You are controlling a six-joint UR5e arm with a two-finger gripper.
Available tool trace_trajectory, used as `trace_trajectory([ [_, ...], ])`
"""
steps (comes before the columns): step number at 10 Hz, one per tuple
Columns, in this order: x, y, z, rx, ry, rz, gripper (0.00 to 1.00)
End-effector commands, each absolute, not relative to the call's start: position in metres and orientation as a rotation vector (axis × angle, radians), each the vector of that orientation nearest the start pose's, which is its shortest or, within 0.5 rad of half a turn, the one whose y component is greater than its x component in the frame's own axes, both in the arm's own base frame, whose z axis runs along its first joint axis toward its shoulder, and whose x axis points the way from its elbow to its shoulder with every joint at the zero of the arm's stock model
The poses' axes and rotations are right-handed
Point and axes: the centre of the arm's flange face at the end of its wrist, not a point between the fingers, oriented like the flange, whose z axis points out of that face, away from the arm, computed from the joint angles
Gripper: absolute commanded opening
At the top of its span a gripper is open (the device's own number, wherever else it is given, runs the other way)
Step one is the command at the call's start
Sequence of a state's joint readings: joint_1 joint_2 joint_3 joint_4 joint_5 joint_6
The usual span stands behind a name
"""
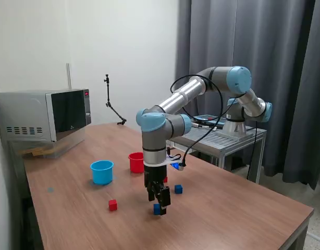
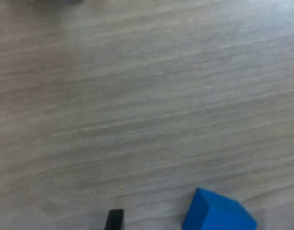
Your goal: Place red objects in the red bin, and blue objects in the blue bin.
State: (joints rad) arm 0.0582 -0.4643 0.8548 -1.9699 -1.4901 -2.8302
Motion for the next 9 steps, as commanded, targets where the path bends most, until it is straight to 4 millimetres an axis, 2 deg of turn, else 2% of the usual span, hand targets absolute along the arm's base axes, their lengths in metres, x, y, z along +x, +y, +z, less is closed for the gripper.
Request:
trace_trajectory([
  [1, -0.8369, -0.1905, 0.1039, -1.975, 2.517, -0.093, 1.0],
  [9, -0.8368, -0.1931, 0.0981, -1.961, 2.52, -0.099, 1.0],
])
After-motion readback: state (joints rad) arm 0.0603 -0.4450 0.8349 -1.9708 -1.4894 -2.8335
